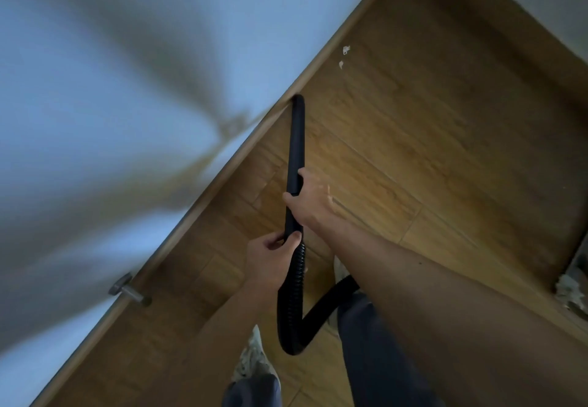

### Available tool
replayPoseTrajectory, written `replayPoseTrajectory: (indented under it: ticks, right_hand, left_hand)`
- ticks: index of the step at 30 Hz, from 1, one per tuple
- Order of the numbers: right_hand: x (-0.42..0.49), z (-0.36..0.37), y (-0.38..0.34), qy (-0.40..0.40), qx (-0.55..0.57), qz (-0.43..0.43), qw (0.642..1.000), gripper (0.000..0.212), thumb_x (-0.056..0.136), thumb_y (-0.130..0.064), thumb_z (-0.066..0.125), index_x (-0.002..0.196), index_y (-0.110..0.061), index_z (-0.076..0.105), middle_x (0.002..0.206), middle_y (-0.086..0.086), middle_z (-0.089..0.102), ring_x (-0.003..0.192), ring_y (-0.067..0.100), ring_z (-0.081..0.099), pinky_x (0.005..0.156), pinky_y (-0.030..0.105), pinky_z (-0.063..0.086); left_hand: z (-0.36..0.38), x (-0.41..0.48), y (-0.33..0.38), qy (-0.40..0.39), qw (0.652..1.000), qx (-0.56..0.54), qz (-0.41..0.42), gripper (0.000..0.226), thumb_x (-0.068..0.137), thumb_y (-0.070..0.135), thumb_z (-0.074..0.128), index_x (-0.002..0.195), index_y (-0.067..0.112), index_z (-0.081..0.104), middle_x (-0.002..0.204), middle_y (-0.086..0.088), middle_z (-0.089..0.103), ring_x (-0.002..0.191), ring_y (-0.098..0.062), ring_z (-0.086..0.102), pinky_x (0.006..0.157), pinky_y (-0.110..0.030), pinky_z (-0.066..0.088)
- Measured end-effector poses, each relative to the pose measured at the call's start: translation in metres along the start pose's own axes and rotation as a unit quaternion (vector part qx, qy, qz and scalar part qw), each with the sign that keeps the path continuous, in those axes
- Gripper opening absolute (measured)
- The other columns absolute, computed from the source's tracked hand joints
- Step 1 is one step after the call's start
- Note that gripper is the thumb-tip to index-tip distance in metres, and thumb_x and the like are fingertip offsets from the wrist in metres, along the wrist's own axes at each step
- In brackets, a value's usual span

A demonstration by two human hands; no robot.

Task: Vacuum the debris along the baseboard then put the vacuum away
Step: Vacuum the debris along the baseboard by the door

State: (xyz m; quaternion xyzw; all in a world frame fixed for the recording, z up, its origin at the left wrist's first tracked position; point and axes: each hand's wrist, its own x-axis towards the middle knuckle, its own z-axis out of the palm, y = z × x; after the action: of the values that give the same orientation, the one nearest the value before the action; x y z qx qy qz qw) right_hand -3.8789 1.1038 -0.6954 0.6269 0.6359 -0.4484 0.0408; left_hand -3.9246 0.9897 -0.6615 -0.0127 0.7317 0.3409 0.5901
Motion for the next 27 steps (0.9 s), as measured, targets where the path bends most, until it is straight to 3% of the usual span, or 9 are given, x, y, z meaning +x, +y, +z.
replayPoseTrajectory:
  ticks: [6, 11, 14, 19, 23, 27]
  right_hand:
    - [0.022, -0.030, 0.019, 0.018, 0.022, -0.004, 1.000, 0.022, 0.087, -0.016, 0.062, 0.106, -0.009, 0.052, 0.087, 0.004, 0.060, 0.073, 0.022, 0.061, 0.056, 0.033, 0.052]
    - [0.052, -0.065, 0.033, 0.028, 0.052, 0.015, 0.998, 0.023, 0.087, -0.014, 0.064, 0.107, -0.009, 0.053, 0.092, 0.004, 0.061, 0.077, 0.019, 0.060, 0.062, 0.031, 0.054]
    - [0.069, -0.084, 0.042, 0.030, 0.055, 0.019, 0.998, 0.027, 0.086, -0.014, 0.067, 0.109, -0.009, 0.054, 0.094, 0.004, 0.061, 0.077, 0.017, 0.059, 0.058, 0.025, 0.052]
    - [0.090, -0.101, 0.047, 0.033, 0.046, 0.017, 0.998, 0.027, 0.086, -0.015, 0.068, 0.107, -0.016, 0.051, 0.096, 0.002, 0.060, 0.084, 0.021, 0.062, 0.071, 0.038, 0.058]
    - [0.104, -0.107, 0.044, 0.025, 0.048, 0.005, 0.999, 0.028, 0.087, -0.015, 0.067, 0.109, -0.014, 0.050, 0.091, -0.001, 0.056, 0.077, 0.016, 0.060, 0.064, 0.033, 0.056]
    - [0.115, -0.111, 0.043, 0.026, 0.036, -0.010, 0.999, 0.027, 0.088, -0.015, 0.066, 0.109, -0.012, 0.050, 0.082, -0.007, 0.050, 0.066, 0.006, 0.050, 0.058, 0.025, 0.049]
  left_hand:
    - [0.043, 0.009, 0.014, 0.028, 0.999, 0.006, 0.030, 0.019, 0.083, 0.019, 0.076, 0.068, 0.008, 0.073, 0.064, -0.021, 0.070, 0.054, -0.033, 0.068, 0.054, -0.035, 0.054]
    - [0.080, 0.027, 0.035, 0.018, 0.999, 0.002, 0.034, 0.020, 0.081, 0.021, 0.078, 0.063, 0.014, 0.073, 0.060, -0.017, 0.068, 0.051, -0.034, 0.064, 0.059, -0.049, 0.057]
    - [0.100, 0.032, 0.046, 0.000, 1.000, -0.008, 0.028, 0.020, 0.082, 0.020, 0.077, 0.066, 0.009, 0.074, 0.063, -0.020, 0.066, 0.055, -0.034, 0.062, 0.054, -0.042, 0.056]
    - [0.121, 0.039, 0.058, 0.000, 0.999, -0.005, 0.033, 0.028, 0.083, 0.027, 0.076, 0.070, 0.003, 0.072, 0.073, -0.028, 0.068, 0.058, -0.033, 0.064, 0.058, -0.041, 0.054]
    - [0.128, 0.044, 0.070, 0.004, 0.999, -0.018, 0.026, 0.022, 0.083, 0.027, 0.076, 0.068, 0.011, 0.074, 0.068, -0.024, 0.067, 0.059, -0.034, 0.065, 0.059, -0.045, 0.056]
    - [0.132, 0.050, 0.076, 0.007, 0.999, -0.039, 0.018, 0.021, 0.085, 0.024, 0.075, 0.072, 0.008, 0.073, 0.065, -0.016, 0.066, 0.058, -0.032, 0.064, 0.055, -0.035, 0.052]
